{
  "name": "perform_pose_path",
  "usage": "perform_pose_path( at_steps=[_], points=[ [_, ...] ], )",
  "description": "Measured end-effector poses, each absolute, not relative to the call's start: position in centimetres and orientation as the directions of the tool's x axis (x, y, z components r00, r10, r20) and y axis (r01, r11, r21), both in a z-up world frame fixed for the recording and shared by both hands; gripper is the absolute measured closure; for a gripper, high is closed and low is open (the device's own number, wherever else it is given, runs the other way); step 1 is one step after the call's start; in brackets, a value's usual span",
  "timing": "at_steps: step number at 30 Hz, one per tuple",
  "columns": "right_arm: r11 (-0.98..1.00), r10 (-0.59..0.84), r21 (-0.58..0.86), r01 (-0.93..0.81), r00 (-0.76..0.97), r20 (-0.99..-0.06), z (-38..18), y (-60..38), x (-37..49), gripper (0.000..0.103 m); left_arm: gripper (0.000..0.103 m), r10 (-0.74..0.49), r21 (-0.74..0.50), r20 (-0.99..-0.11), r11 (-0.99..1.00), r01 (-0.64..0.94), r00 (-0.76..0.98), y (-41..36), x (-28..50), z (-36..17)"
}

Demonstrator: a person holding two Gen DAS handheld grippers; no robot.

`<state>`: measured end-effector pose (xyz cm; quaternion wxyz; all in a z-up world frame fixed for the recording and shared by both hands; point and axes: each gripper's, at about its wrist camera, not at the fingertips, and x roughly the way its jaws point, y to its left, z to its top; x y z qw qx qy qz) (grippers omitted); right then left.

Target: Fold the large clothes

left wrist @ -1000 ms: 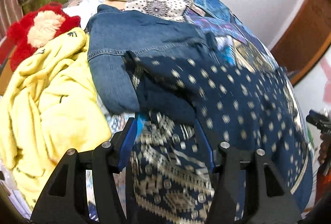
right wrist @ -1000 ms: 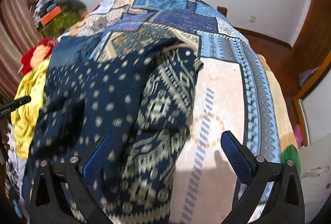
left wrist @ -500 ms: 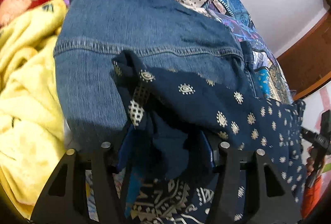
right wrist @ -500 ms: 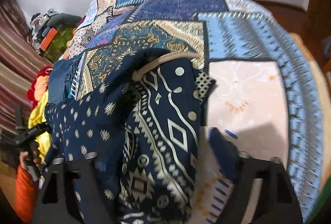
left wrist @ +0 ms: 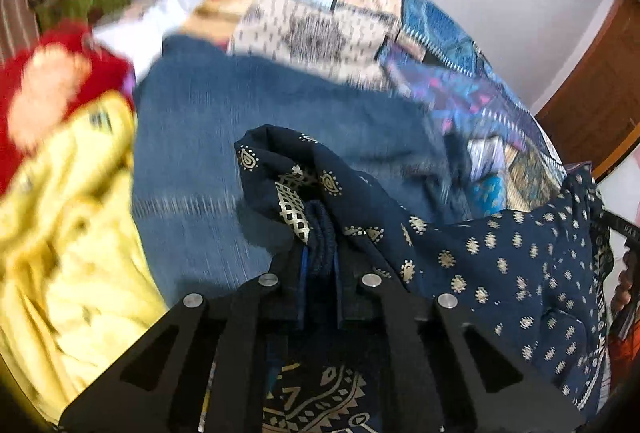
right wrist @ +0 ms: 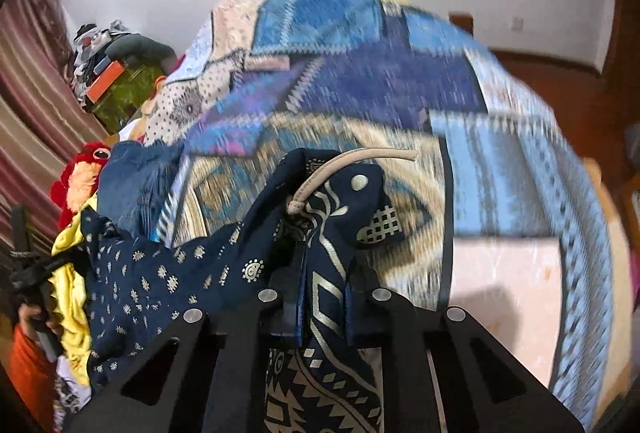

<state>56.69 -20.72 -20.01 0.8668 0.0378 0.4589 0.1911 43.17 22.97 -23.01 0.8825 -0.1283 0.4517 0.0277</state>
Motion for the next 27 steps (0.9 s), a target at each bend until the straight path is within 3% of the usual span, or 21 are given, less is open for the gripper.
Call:
perform_pose_path(
  at_steps=[5,10,14,17,21,24,27],
  points=[
    [0.939,0.318,0.174,-0.295,0.561,-0.764,-18.5,-18.7,59.5,0.092,0.093,0.003,-0.140,-0.771,0.975,-0.174,0.637,23.7,45.9,-20.4],
    [0.964,0.197,0.043,-0.263,0.596,-0.778,-19.8,-17.1,62.4,0.092,0.093,0.030,-0.120,-0.798,0.971,-0.208,0.602,24.9,49.1,-22.4],
    [0.975,-0.024,-0.158,-0.153,0.639,-0.769,-22.0,-17.7,63.9,0.092,0.092,0.040,-0.104,-0.836,0.968,-0.230,0.547,25.2,50.6,-26.0],
    [0.985,-0.008,-0.104,-0.138,0.565,-0.825,-24.0,-20.0,65.2,0.092,0.085,0.042,-0.119,-0.840,0.958,-0.259,0.540,25.7,50.9,-27.8],
    [0.987,0.031,-0.058,-0.148,0.536,-0.844,-24.8,-22.5,64.7,0.091,0.084,0.032,-0.119,-0.834,0.964,-0.236,0.551,25.7,50.7,-27.8],
    [0.985,0.006,-0.085,-0.148,0.527,-0.850,-24.0,-23.1,63.7,0.091,0.064,0.099,-0.041,-0.842,0.969,-0.245,0.531,25.3,50.2,-27.0],
    [0.982,0.077,-0.025,-0.187,0.520,-0.850,-22.7,-23.4,61.1,0.091,0.062,0.115,-0.001,-0.839,0.977,-0.213,0.532,24.5,48.6,-25.7]
  ],
)
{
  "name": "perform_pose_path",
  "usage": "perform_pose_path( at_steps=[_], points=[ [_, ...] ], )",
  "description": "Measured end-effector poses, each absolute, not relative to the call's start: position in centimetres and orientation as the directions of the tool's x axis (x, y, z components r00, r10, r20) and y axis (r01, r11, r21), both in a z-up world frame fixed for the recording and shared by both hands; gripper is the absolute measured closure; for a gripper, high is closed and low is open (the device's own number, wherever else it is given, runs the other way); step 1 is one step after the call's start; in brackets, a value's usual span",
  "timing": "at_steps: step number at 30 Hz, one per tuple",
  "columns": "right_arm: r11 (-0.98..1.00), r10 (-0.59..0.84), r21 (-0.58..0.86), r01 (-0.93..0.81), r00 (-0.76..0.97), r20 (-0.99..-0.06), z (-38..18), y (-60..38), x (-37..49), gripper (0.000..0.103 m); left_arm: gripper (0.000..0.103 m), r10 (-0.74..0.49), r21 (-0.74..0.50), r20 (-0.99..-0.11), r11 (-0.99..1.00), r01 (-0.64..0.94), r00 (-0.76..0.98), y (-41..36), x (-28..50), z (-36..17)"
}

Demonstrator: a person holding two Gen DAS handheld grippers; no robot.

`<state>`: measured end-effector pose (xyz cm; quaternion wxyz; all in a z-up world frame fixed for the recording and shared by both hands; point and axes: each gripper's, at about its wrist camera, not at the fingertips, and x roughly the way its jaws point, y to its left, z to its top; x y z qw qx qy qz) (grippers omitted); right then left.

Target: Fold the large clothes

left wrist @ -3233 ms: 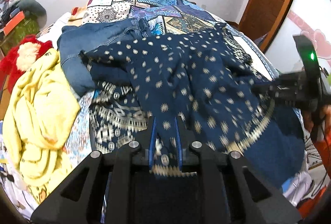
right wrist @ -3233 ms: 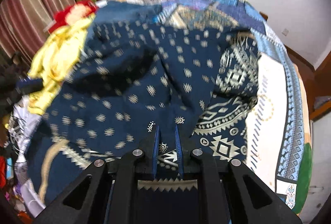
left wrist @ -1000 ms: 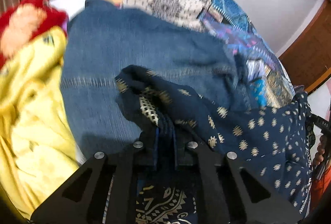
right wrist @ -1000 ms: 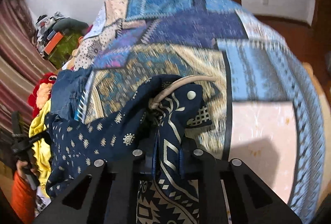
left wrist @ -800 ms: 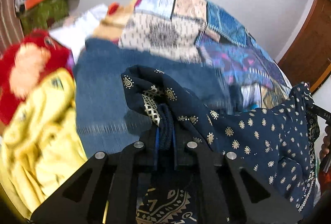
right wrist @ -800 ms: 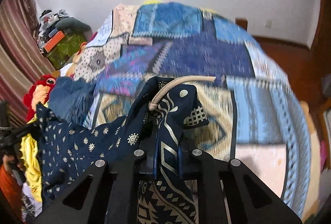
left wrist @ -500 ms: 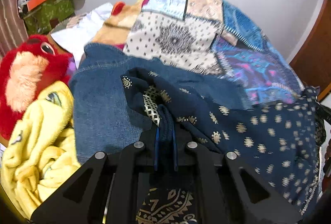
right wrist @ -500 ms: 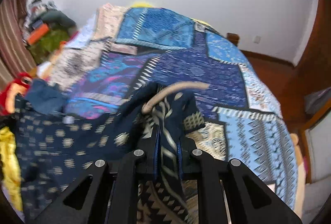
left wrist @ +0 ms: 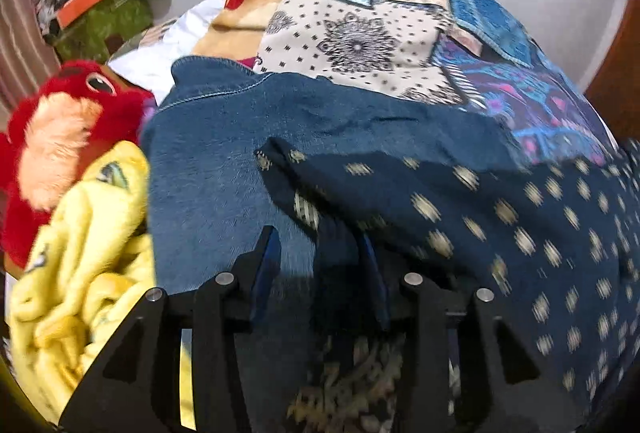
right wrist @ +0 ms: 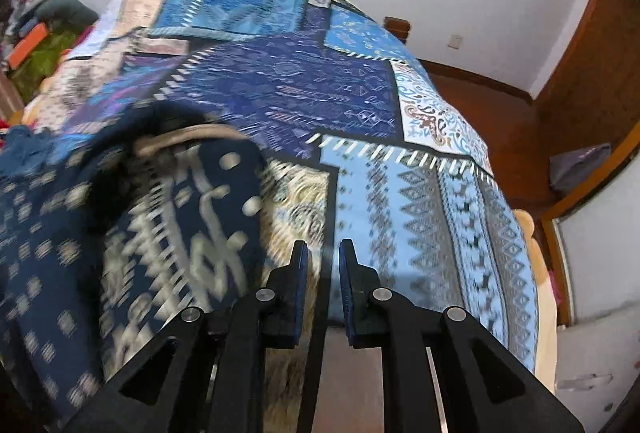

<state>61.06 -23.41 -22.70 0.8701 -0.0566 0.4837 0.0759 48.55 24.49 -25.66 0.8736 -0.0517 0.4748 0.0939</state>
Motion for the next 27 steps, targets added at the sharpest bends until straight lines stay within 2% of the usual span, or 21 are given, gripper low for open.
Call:
perform_pose_path(
  at_steps=[3,5,7,12,15,20,25,27],
  points=[
    [0.970,0.155,0.029,-0.242,0.521,-0.840,-20.5,-23.2,57.7,0.091,0.060,0.109,0.012,-0.834,0.984,-0.179,0.541,23.5,46.2,-23.9],
    [0.962,0.166,0.018,-0.273,0.532,-0.830,-19.0,-22.5,55.4,0.091,0.058,0.102,0.023,-0.827,0.989,-0.147,0.553,22.6,44.0,-22.4],
    [0.952,0.171,-0.008,-0.307,0.551,-0.817,-17.2,-21.9,52.6,0.091,0.051,0.099,0.034,-0.818,0.992,-0.124,0.567,21.7,42.0,-21.0],
    [0.924,0.201,-0.046,-0.381,0.582,-0.788,-13.4,-20.5,45.4,0.091,0.049,0.053,0.021,-0.800,0.998,-0.061,0.597,19.5,36.1,-17.6],
    [0.914,0.230,-0.024,-0.404,0.566,-0.792,-12.6,-20.5,41.5,0.091,0.038,0.037,0.016,-0.793,0.999,-0.040,0.608,18.4,33.2,-16.6],
    [0.907,0.260,0.045,-0.419,0.471,-0.843,-15.1,-21.2,36.6,0.091,0.036,-0.010,-0.019,-0.810,1.000,-0.009,0.587,17.2,27.8,-17.3],
    [0.898,0.228,0.077,-0.433,0.310,-0.923,-20.9,-21.7,32.4,0.091,0.036,-0.049,-0.063,-0.849,0.998,-0.009,0.525,16.8,24.0,-20.4],
    [0.895,0.221,0.045,-0.444,0.354,-0.909,-22.0,-22.3,31.0,0.091,0.036,-0.055,-0.067,-0.866,0.998,-0.008,0.496,16.6,22.4,-21.8]
  ],
)
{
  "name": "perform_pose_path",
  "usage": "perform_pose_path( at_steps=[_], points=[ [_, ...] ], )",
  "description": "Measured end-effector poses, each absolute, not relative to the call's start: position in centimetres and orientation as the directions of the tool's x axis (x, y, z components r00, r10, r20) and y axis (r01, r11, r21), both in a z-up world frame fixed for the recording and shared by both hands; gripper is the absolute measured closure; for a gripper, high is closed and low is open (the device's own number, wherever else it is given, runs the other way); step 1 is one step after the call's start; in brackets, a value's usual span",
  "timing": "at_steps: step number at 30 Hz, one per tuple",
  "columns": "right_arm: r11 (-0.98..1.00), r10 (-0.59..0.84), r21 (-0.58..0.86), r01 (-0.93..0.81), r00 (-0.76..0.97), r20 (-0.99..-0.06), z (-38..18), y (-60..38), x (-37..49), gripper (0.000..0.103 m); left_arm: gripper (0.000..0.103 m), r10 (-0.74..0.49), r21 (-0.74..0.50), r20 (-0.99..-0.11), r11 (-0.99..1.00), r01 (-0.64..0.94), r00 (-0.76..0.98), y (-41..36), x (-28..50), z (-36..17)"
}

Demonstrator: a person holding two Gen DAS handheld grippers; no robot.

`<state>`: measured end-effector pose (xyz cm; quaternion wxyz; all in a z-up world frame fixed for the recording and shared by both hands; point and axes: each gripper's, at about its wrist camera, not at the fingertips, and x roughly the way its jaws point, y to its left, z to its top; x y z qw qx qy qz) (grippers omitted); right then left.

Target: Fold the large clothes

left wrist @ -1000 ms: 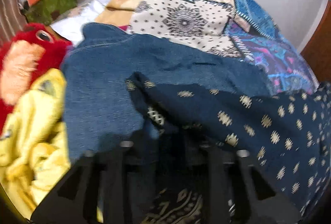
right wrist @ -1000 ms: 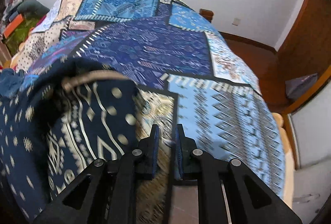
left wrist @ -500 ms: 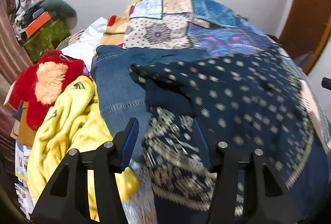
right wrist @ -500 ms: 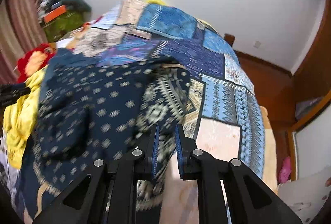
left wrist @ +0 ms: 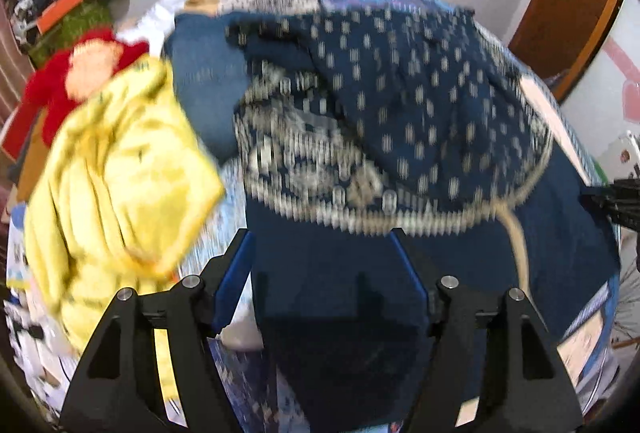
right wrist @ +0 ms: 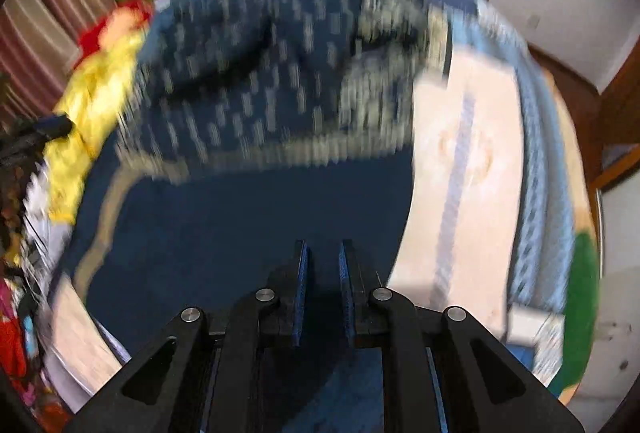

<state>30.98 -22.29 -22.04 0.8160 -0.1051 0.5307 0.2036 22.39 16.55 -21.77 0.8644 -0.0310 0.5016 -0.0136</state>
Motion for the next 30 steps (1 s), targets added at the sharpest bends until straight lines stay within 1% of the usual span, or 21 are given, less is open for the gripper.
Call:
perform_pose_path(
  at_steps=[3,7,10,11,12,14,15,18,19,21,24,26,27,29,30],
  points=[
    [0.905,0.135,-0.065,-0.421,0.428,-0.894,-22.0,-22.3,29.1,0.091,0.036,-0.049,-0.069,-0.883,0.997,-0.026,0.468,16.8,20.2,-23.3],
    [0.898,0.067,-0.160,-0.409,0.487,-0.871,-22.2,-22.0,27.3,0.091,0.036,-0.090,-0.142,-0.892,0.986,-0.087,0.443,18.3,17.8,-25.1],
    [0.893,0.032,-0.204,-0.402,0.509,-0.860,-22.0,-22.0,26.7,0.091,0.036,-0.120,-0.189,-0.903,0.973,-0.130,0.413,19.1,16.3,-26.7],
    [0.894,0.029,-0.205,-0.397,0.510,-0.860,-21.8,-22.2,26.8,0.089,0.036,-0.130,-0.201,-0.906,0.970,-0.139,0.402,19.2,15.9,-27.3],
    [0.900,0.010,-0.217,-0.378,0.517,-0.856,-21.8,-22.6,26.7,0.080,0.036,-0.139,-0.211,-0.908,0.966,-0.146,0.395,19.2,15.5,-27.7],
    [0.908,-0.101,-0.310,-0.283,0.570,-0.815,-21.7,-23.7,26.6,0.007,0.036,-0.178,-0.256,-0.908,0.952,-0.167,0.381,19.3,14.8,-29.0],
    [0.920,-0.114,-0.308,-0.243,0.585,-0.803,-21.6,-24.9,26.4,0.000,0.036,-0.200,-0.281,-0.906,0.943,-0.176,0.372,19.4,14.5,-29.5],
    [0.965,0.016,-0.118,-0.236,0.499,-0.866,-21.7,-28.2,26.5,0.000,0.035,-0.242,-0.341,-0.892,0.915,-0.217,0.383,19.5,13.6,-31.0],
    [0.971,0.041,-0.078,-0.225,0.480,-0.876,-21.7,-29.1,26.4,0.000,0.035,-0.259,-0.371,-0.881,0.898,-0.239,0.395,19.7,13.2,-31.4],
    [0.974,0.066,-0.044,-0.221,0.464,-0.883,-21.5,-29.9,25.8,0.000,0.035,-0.278,-0.398,-0.871,0.882,-0.251,0.406,19.7,13.0,-31.5],
    [0.966,0.146,0.027,-0.255,0.460,-0.876,-20.8,-29.4,24.6,0.001,0.035,-0.298,-0.421,-0.853,0.878,-0.228,0.429,19.2,12.5,-31.3],
    [0.956,0.190,0.060,-0.288,0.446,-0.874,-20.6,-28.6,24.2,0.007,0.036,-0.322,-0.445,-0.838,0.871,-0.209,0.441,18.8,12.3,-31.1],
    [0.949,0.216,0.082,-0.306,0.435,-0.874,-20.6,-27.8,24.2,0.009,0.038,-0.323,-0.444,-0.837,0.873,-0.202,0.443,18.5,12.3,-31.0],
    [0.933,0.280,0.151,-0.328,0.392,-0.877,-21.0,-26.7,24.0,0.024,0.045,-0.331,-0.449,-0.832,0.873,-0.189,0.445,18.4,12.4,-30.9],
    [0.921,0.324,0.204,-0.331,0.363,-0.874,-21.4,-26.3,24.2,0.027,0.048,-0.331,-0.450,-0.831,0.872,-0.190,0.447,18.4,12.5,-30.8]
  ],
)
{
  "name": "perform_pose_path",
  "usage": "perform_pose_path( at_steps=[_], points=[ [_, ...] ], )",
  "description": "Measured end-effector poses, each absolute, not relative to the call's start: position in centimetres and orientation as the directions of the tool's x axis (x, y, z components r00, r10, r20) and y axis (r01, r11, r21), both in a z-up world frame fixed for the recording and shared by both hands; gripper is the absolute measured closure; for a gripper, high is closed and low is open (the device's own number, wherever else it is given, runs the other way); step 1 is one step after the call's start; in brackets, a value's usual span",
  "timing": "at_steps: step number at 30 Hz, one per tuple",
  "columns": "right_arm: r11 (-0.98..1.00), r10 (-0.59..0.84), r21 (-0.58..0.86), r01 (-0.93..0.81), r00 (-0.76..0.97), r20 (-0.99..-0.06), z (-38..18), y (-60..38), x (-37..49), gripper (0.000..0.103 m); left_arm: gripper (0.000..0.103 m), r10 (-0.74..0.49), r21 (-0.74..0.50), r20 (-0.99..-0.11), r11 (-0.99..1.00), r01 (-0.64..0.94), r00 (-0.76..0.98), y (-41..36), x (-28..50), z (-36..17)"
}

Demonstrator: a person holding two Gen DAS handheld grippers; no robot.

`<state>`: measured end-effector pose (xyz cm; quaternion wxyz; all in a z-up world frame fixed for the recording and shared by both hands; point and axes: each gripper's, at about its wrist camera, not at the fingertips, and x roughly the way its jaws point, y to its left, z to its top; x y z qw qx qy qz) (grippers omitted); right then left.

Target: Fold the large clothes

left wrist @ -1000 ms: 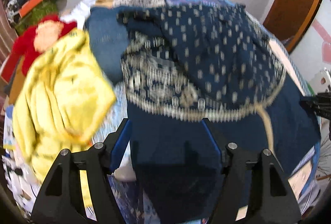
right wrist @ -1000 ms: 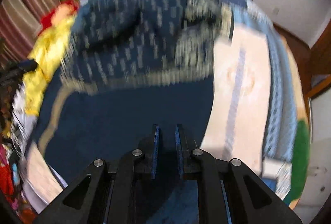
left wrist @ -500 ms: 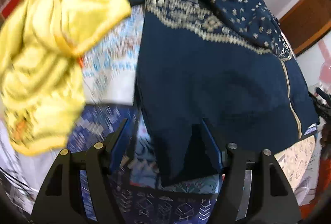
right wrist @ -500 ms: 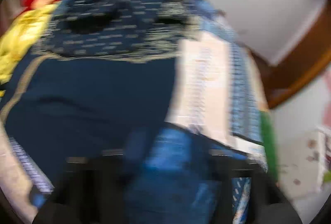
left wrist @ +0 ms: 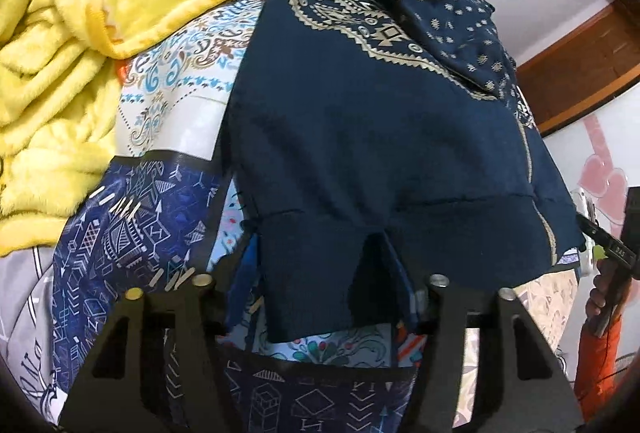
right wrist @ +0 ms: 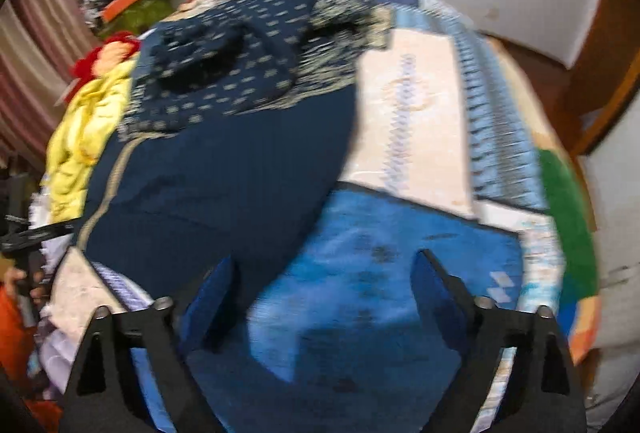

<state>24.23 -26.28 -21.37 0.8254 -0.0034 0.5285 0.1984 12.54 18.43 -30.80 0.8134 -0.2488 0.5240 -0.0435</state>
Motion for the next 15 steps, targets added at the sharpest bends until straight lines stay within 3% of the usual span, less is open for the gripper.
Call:
perform_pose_path(
  at_steps=[2,3,4,6,11,15],
  points=[
    [0.912,0.366,0.259,-0.317,0.350,-0.862,-21.8,-25.8,24.6,0.034,0.055,-0.337,-0.459,-0.828,0.866,-0.196,0.449,18.7,12.8,-30.9],
    [0.909,0.378,0.272,-0.315,0.350,-0.857,-21.8,-25.5,24.6,0.038,0.066,-0.339,-0.463,-0.824,0.865,-0.194,0.453,18.7,12.9,-30.8],
    [0.904,0.393,0.288,-0.316,0.346,-0.852,-21.9,-25.2,24.7,0.049,0.076,-0.337,-0.460,-0.824,0.868,-0.189,0.456,18.8,13.1,-30.6],
    [0.894,0.420,0.319,-0.314,0.341,-0.841,-21.9,-24.9,25.0,0.062,0.087,-0.313,-0.436,-0.831,0.880,-0.189,0.459,18.6,13.3,-30.2],
    [0.885,0.440,0.332,-0.327,0.348,-0.828,-21.6,-24.4,25.7,0.090,0.094,-0.266,-0.387,-0.847,0.903,-0.190,0.460,18.1,14.4,-29.2],
    [0.879,0.445,0.309,-0.363,0.390,-0.806,-19.8,-23.9,26.5,0.095,0.095,-0.234,-0.350,-0.829,0.926,-0.145,0.507,17.2,15.6,-26.3]
  ],
)
